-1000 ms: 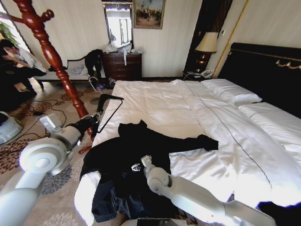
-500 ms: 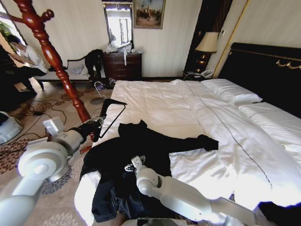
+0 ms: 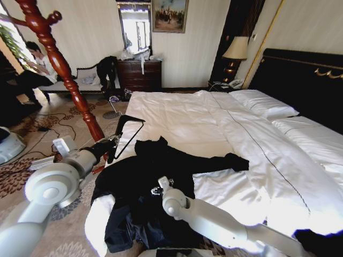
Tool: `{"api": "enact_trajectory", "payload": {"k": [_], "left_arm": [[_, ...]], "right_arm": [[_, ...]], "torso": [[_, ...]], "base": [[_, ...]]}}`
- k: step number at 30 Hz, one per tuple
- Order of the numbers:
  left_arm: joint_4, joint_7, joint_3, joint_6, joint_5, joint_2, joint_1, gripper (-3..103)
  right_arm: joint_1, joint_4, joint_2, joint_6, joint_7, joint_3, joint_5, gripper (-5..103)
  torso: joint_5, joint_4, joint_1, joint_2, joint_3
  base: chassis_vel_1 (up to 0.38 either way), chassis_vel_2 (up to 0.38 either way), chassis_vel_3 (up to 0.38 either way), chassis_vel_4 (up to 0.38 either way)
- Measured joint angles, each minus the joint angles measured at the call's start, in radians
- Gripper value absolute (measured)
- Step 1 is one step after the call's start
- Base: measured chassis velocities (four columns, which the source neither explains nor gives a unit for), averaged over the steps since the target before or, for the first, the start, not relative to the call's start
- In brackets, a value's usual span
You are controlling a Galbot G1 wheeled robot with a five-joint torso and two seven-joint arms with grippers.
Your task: Pick up the clothes from the bed and hang them on the clothes hanger.
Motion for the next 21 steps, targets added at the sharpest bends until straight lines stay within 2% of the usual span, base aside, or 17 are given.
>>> {"api": "enact_trajectory", "payload": {"k": [1, 2, 5, 6, 7, 8, 9, 10, 11, 14, 16, 20, 21], "left_arm": [[-0.003, 0.003, 0.002, -0.007, 0.002, -0.009, 0.008, 16], [-0.003, 0.003, 0.002, -0.007, 0.002, -0.009, 0.008, 16], [-0.011, 0.025, 0.012, -0.032, 0.045, -0.045, 0.057, 16], [-0.011, 0.025, 0.012, -0.032, 0.045, -0.045, 0.057, 16], [-0.012, 0.029, 0.012, -0.035, 0.054, -0.050, 0.066, 16], [-0.015, 0.037, 0.012, -0.040, 0.064, -0.065, 0.090, 16], [-0.017, 0.040, 0.012, -0.043, 0.065, -0.073, 0.099, 16], [-0.021, 0.044, 0.012, -0.048, 0.064, -0.083, 0.110, 16], [-0.021, 0.044, 0.012, -0.048, 0.064, -0.083, 0.110, 16], [-0.034, 0.060, 0.012, -0.060, 0.060, -0.113, 0.137, 16], [-0.036, 0.062, 0.012, -0.061, 0.060, -0.117, 0.141, 16], [-0.040, 0.063, 0.024, -0.062, 0.072, -0.132, 0.161, 16], [-0.039, 0.063, 0.029, -0.061, 0.074, -0.134, 0.163, 16]], "right_arm": [[-0.003, 0.000, -0.007, 0.000, 0.001, 0.009, -0.008, 82], [-0.003, 0.000, -0.007, 0.000, 0.001, 0.009, -0.008, 82], [-0.018, -0.008, -0.029, 0.022, -0.027, 0.048, -0.070, 65], [-0.018, -0.008, -0.029, 0.022, -0.027, 0.048, -0.070, 65], [-0.022, -0.010, -0.034, 0.033, -0.037, 0.057, -0.080, 65], [-0.034, -0.012, -0.043, 0.072, -0.061, 0.081, -0.097, 54], [-0.040, -0.012, -0.047, 0.091, -0.073, 0.092, -0.102, 54], [-0.049, -0.012, -0.052, 0.112, -0.091, 0.105, -0.107, 49], [-0.049, -0.012, -0.052, 0.112, -0.091, 0.105, -0.107, 49], [-0.088, -0.006, -0.077, 0.183, -0.144, 0.150, -0.124, 33], [-0.097, -0.002, -0.083, 0.192, -0.150, 0.158, -0.124, 33], [-0.168, 0.065, -0.141, 0.209, -0.170, 0.216, -0.108, 12], [-0.181, 0.081, -0.152, 0.209, -0.170, 0.227, -0.099, 12]], "torso": [[0.0000, -0.0001, 0.000, 0.000, 0.000], [0.0000, -0.0001, 0.000, 0.000, 0.000], [0.0000, -0.0001, 0.000, 0.000, 0.000], [0.0000, -0.0001, 0.000, 0.000, 0.000], [0.0000, -0.0001, 0.000, 0.000, 0.000], [-0.0001, -0.0001, 0.000, 0.000, 0.000], [-0.0001, -0.0001, 0.000, 0.000, 0.000], [-0.0001, -0.0001, 0.000, 0.000, 0.000], [-0.0001, -0.0001, 0.000, 0.000, 0.000], [-0.0001, -0.0001, 0.000, 0.000, 0.000], [0.0000, -0.0001, 0.000, 0.000, 0.000], [0.0000, -0.0002, 0.000, 0.000, 0.000], [0.0000, -0.0002, 0.000, 0.000, 0.000]], "base": [[0.000, 0.000, 0.000, 0.000], [0.000, 0.000, 0.000, 0.000], [0.000, 0.000, 0.000, 0.000], [0.000, 0.000, 0.000, 0.000], [0.000, 0.000, 0.000, 0.000], [0.000, 0.000, 0.000, 0.000], [0.000, 0.000, 0.000, 0.000], [0.000, 0.000, 0.000, 0.000], [0.000, 0.000, 0.000, 0.000], [0.000, 0.000, 0.000, 0.000], [0.000, 0.000, 0.000, 0.000], [0.000, 0.000, 0.000, 0.000], [0.000, 0.000, 0.000, 0.000]]}}
